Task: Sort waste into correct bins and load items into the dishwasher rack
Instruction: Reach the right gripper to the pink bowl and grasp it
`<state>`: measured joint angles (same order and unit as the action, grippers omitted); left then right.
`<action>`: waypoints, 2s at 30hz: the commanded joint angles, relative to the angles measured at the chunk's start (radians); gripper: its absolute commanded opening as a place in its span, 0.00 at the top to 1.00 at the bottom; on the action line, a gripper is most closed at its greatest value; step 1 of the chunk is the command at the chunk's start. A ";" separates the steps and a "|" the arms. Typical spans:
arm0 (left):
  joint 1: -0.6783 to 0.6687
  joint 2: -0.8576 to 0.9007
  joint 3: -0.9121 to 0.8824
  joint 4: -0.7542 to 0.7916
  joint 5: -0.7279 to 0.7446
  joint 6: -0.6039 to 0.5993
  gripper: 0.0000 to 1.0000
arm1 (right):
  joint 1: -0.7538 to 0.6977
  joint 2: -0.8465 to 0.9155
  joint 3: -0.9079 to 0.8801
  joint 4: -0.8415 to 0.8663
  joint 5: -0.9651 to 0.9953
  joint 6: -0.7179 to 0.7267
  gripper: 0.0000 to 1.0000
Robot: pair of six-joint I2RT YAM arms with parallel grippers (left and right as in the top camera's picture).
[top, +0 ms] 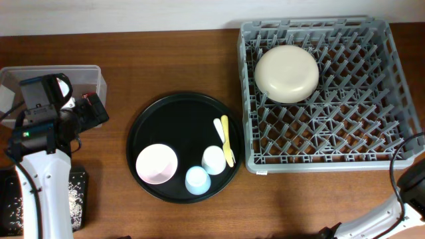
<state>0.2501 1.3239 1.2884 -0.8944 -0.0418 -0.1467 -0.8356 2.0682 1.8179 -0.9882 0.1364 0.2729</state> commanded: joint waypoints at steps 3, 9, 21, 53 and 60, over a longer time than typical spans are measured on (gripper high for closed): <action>0.003 -0.010 0.008 -0.001 0.000 0.005 0.01 | 0.092 -0.133 0.342 -0.118 -0.414 -0.024 0.82; 0.003 -0.010 0.008 -0.001 0.000 0.005 0.01 | 0.771 -0.180 0.354 -0.531 -0.728 -0.505 0.71; 0.003 -0.010 0.008 -0.001 0.000 0.005 0.01 | 1.661 0.236 0.329 -0.271 -0.479 -0.557 0.53; 0.003 -0.010 0.008 -0.001 0.000 0.005 0.01 | 1.680 0.375 0.328 -0.159 -0.413 -0.545 0.64; 0.003 -0.010 0.008 -0.001 0.000 0.005 0.01 | 1.680 0.375 0.328 -0.157 -0.415 -0.526 0.68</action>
<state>0.2501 1.3239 1.2884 -0.8948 -0.0418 -0.1467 0.8349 2.4306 2.1483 -1.1465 -0.2844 -0.2611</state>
